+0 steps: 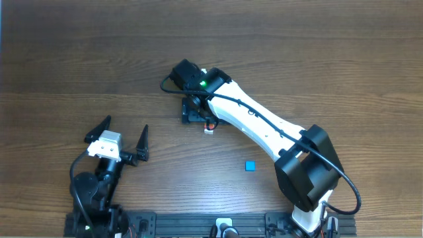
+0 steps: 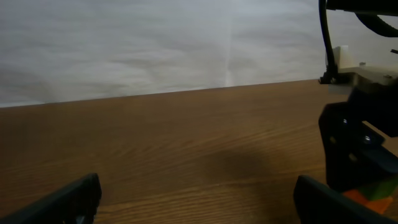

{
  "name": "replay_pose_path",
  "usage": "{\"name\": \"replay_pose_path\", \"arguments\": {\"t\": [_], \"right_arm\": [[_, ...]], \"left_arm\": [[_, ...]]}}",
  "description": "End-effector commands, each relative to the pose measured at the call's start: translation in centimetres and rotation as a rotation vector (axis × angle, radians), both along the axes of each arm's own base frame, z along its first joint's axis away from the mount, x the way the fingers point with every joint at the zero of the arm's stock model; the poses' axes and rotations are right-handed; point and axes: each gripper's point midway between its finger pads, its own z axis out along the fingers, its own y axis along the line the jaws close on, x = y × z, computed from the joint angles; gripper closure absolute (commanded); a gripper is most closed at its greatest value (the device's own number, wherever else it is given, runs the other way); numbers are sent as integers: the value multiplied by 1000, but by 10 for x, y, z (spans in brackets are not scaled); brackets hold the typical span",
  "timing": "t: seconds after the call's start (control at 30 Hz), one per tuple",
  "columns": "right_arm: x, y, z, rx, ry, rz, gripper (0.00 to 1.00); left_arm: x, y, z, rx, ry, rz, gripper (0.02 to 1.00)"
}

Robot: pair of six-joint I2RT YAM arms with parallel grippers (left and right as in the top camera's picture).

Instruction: Stack Cubes

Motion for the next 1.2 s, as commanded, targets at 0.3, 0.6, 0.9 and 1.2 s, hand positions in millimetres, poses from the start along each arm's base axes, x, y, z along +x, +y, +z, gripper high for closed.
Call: {"name": "replay_pose_path", "arguments": {"t": [0.3,0.6,0.9,1.2], "right_arm": [[-46,-42,71,-42,16,102,7],[-81,-72,54,-22,70,123,9],[-106,-103,-20,8,183,65,7],[-114,-113,-62,70,203,70,7]], "left_arm": [[0,-1,-1,10,-4,-6,20],[0,-1,-1,10,-4,-6,18],[0,-1,-1,10,-4,-6,20],[0,-1,-1,10,-3,-6,18]]}}
